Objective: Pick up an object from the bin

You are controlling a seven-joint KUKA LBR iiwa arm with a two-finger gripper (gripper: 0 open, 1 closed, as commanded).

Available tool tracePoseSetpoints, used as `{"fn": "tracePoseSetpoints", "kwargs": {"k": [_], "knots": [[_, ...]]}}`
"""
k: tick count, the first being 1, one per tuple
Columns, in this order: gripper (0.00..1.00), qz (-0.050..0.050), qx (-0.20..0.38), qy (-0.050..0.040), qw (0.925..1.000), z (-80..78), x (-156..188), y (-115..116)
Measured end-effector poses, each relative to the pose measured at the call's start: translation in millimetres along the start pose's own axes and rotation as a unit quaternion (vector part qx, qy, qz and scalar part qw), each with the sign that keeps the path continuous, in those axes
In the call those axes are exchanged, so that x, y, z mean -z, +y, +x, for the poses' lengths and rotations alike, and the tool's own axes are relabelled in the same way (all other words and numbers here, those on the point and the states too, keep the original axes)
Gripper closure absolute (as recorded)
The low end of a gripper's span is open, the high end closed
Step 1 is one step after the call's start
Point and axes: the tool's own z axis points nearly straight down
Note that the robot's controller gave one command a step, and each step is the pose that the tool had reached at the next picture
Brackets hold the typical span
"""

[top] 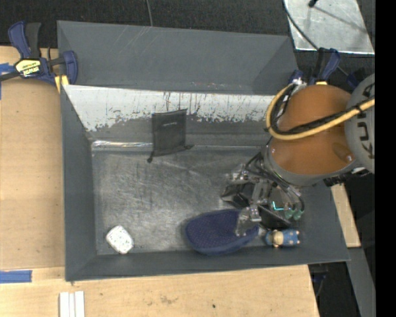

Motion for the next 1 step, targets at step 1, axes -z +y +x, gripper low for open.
{"fn": "tracePoseSetpoints", "kwargs": {"k": [1], "knots": [[0.0, 0.0, -0.087, -0.0053, 0.9962, -8.0, -98.0, 19.2]]}}
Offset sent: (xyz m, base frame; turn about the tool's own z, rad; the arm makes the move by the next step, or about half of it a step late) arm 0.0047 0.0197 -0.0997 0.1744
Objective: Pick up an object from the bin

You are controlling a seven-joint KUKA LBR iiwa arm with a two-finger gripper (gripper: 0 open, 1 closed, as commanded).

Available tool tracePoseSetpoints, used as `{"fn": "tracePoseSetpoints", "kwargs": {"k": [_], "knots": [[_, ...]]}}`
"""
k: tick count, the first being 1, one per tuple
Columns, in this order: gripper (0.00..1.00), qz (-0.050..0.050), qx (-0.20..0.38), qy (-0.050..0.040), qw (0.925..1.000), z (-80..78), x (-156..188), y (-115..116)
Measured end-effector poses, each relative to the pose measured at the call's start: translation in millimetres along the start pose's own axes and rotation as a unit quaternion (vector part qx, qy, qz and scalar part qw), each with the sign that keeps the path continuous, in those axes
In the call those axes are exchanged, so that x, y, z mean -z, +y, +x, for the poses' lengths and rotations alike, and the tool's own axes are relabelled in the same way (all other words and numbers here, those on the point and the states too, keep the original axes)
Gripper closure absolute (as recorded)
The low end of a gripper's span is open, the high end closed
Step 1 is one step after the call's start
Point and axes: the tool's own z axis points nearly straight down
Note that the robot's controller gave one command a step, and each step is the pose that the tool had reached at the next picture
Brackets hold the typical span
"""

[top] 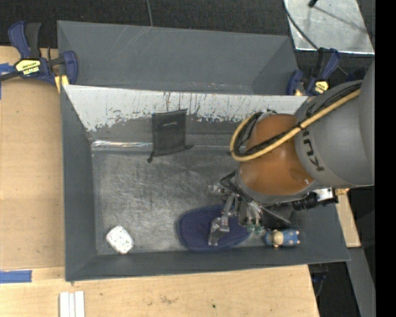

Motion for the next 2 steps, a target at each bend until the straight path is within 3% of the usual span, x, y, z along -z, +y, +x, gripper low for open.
{"fn": "tracePoseSetpoints", "kwargs": {"k": [1, 2], "knots": [[1.0, 0.0, 0.001, 0.0053, 1.0, 2.3, 2.1, -0.1], [1.0, 0.0, 0.162, -0.0031, 0.9868, -0.4, 222.3, -29.8]]}}
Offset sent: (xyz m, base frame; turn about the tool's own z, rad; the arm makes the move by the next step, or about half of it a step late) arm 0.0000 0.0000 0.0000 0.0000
